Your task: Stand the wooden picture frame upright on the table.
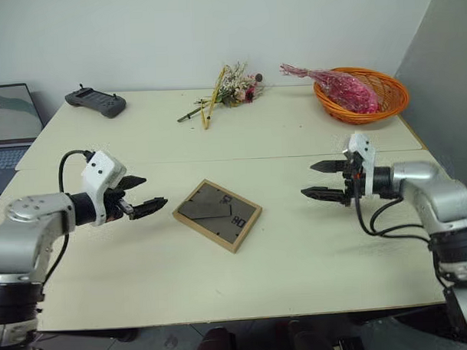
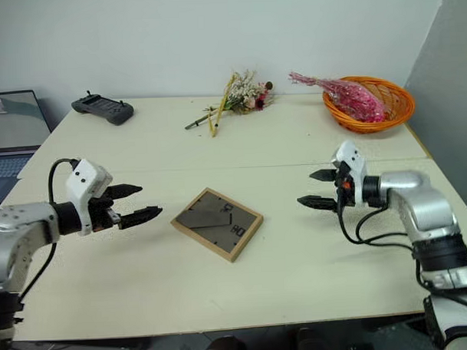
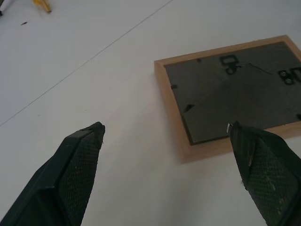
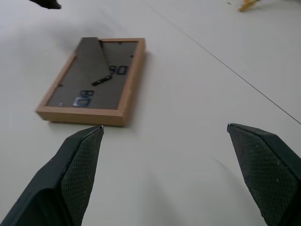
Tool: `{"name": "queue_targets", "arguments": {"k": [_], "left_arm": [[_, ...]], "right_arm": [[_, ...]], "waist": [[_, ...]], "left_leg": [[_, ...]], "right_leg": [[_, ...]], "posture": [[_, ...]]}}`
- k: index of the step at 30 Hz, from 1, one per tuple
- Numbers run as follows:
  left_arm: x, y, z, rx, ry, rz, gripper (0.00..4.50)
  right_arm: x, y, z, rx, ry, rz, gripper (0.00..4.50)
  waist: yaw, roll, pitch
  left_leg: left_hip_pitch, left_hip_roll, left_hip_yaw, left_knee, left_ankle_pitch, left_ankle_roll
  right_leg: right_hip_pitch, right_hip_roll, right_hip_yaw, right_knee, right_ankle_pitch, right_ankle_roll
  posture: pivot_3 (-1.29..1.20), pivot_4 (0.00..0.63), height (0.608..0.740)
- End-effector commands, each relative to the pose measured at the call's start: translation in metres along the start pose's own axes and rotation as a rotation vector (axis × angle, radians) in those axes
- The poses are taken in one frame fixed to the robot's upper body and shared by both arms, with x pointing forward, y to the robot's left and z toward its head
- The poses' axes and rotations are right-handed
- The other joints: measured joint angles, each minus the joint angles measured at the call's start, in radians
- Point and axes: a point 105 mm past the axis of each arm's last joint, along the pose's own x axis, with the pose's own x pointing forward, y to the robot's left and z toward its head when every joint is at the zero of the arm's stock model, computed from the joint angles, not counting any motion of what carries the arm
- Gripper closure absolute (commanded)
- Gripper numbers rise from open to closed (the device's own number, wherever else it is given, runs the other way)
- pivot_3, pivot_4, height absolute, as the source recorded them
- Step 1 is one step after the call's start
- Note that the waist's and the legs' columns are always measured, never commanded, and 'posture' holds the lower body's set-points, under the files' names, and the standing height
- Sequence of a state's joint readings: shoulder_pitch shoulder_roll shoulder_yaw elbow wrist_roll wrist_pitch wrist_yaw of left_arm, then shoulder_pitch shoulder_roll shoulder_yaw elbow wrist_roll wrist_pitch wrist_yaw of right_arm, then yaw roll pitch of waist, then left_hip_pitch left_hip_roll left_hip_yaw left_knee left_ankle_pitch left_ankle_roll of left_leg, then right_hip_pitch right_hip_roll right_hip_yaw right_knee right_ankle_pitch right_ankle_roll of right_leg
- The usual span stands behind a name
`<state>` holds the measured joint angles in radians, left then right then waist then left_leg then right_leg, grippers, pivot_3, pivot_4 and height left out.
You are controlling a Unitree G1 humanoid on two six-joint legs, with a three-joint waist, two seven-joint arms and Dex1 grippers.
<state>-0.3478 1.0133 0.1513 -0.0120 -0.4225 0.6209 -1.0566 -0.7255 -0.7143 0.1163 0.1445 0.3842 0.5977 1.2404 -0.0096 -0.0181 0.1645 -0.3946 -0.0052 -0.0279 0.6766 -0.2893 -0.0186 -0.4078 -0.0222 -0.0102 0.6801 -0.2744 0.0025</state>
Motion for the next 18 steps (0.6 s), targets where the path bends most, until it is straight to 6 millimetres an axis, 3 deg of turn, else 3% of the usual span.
{"name": "queue_targets", "arguments": {"k": [1,10,18], "left_arm": [[-0.004,-0.003,0.008,0.086,0.009,-0.013,0.0],[-0.003,0.002,0.003,0.043,-0.021,0.093,0.0],[-0.005,-0.027,-0.017,-0.039,-0.015,0.026,1.55]], "right_arm": [[0.001,0.001,0.004,-0.023,0.018,0.061,0.01],[0.034,-0.017,-0.003,-0.101,0.035,-0.017,0.01],[0.063,-0.03,-0.027,-0.137,0.115,-0.036,1.76]], "waist": [[0.002,0.0,0.0],[0.002,0.0,0.0],[-0.007,0.0,0.0]], "left_leg": [[0.0,0.0,0.0,0.0,0.0,0.0],[-0.002,0.0,0.0,0.001,0.0,0.0],[-0.004,0.0,0.001,0.001,0.0,0.0]], "right_leg": [[0.0,0.0,0.0,0.0,0.0,0.0],[-0.002,0.0,0.001,0.001,0.0,0.0],[-0.004,-0.001,0.001,0.001,0.0,0.0]], "posture": [[0.0,0.15,0.74],[0.0,0.15,0.74],[0.0,0.15,0.74]]}}
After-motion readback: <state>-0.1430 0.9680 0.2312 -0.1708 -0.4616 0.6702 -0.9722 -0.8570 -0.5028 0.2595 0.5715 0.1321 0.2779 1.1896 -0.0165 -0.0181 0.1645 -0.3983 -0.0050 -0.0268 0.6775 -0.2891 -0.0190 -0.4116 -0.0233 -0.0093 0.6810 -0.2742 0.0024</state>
